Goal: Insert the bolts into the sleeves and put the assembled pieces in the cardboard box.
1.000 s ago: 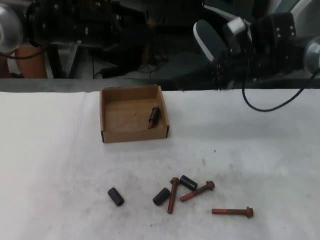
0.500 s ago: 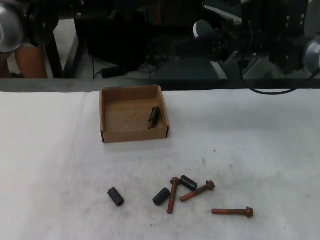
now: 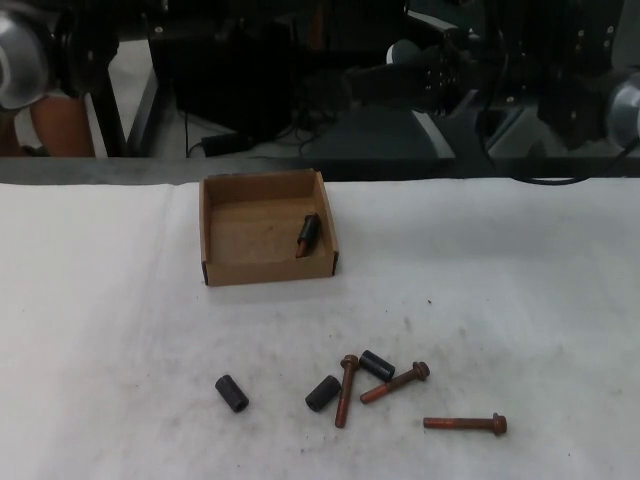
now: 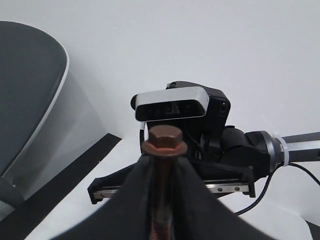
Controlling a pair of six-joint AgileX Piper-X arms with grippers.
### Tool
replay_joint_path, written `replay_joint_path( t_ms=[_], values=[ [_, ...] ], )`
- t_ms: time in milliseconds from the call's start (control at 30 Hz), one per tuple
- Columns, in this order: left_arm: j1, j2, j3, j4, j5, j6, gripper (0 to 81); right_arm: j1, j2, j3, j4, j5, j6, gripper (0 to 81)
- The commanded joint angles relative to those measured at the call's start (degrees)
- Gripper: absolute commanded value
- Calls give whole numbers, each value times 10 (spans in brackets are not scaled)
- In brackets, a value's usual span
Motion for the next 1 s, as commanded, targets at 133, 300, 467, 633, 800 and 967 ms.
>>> replay_joint_path(
  t_ms=[133, 300, 467, 633, 800, 967],
  values=[
    [-2, -10, -1, -11, 6, -2, 6, 22, -12, -6, -7, -14, 8, 2],
    [-2, -10, -1, -11, 6, -2, 6, 25, -12, -6, -7, -12, 8, 2],
    [-4, -10, -1, -11, 9, -6, 6, 25, -12, -6, -7, -11, 8, 2],
    [-7, -10, -1, -11, 17, -11, 6, 25, -12, -6, -7, -11, 8, 2],
    [-15, -10, -1, -11, 17, -11, 6, 25, -12, -6, -7, -11, 8, 2],
    [-24, -10, -1, -11, 17, -11, 6, 25, -12, -6, -15, -11, 8, 2]
  ],
)
